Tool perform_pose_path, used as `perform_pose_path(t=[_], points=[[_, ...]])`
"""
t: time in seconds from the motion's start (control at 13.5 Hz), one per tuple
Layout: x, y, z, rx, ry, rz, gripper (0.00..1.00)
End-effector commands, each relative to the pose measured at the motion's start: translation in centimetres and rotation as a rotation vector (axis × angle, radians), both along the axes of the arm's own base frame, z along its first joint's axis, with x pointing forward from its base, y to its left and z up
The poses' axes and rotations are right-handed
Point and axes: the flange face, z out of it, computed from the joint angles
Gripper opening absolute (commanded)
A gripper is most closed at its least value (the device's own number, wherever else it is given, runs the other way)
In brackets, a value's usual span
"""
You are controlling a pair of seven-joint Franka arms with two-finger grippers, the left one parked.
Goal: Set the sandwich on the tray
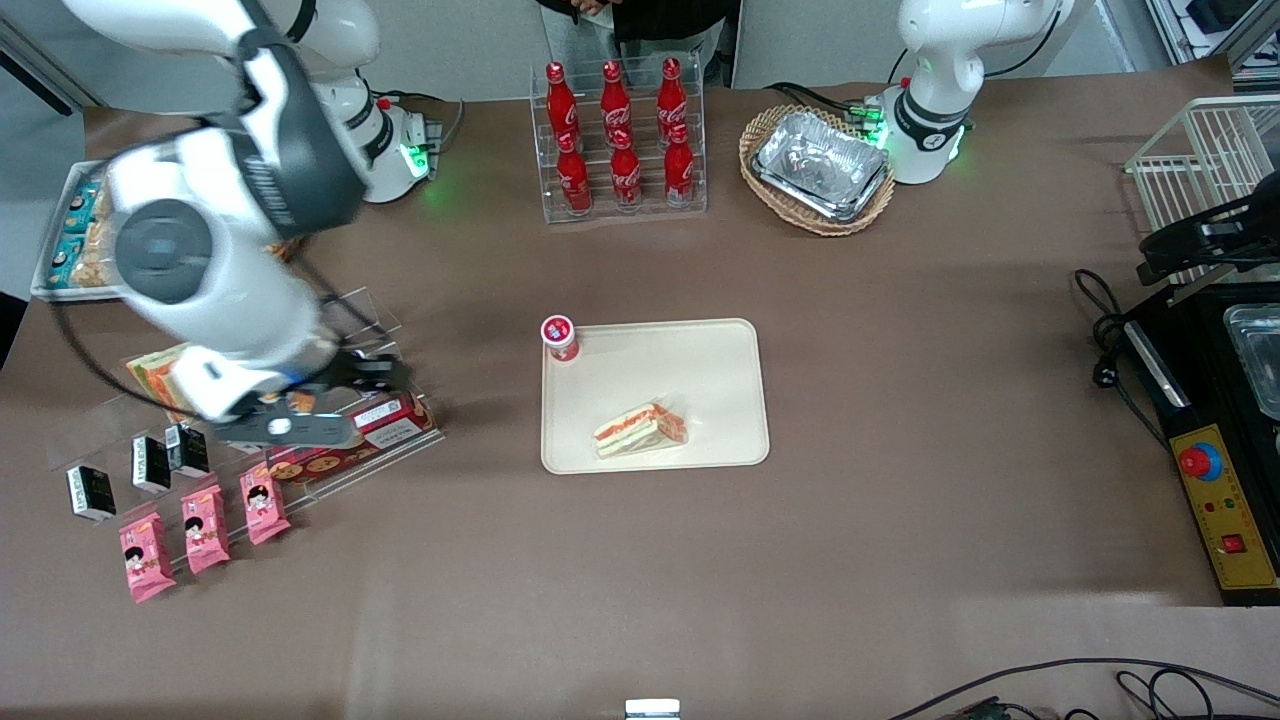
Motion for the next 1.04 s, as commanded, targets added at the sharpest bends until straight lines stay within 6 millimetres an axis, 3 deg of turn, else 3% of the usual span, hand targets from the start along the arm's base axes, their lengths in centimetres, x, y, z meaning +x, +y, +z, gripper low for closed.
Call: perform_pose_path(t=[0.0, 0.15, 0.52, 0.96], points=[[-0.4, -9.6, 2.9, 0.090, 0.014, 0.067, 1.00], [-1.1, -13.4, 4.0, 0.103, -0.002, 0.084, 1.00], [-3.1, -17.6, 7.2, 0.082, -0.044, 0.072, 1.00], [-3.9, -17.8, 8.5, 0.076, -0.045, 0.066, 1.00]])
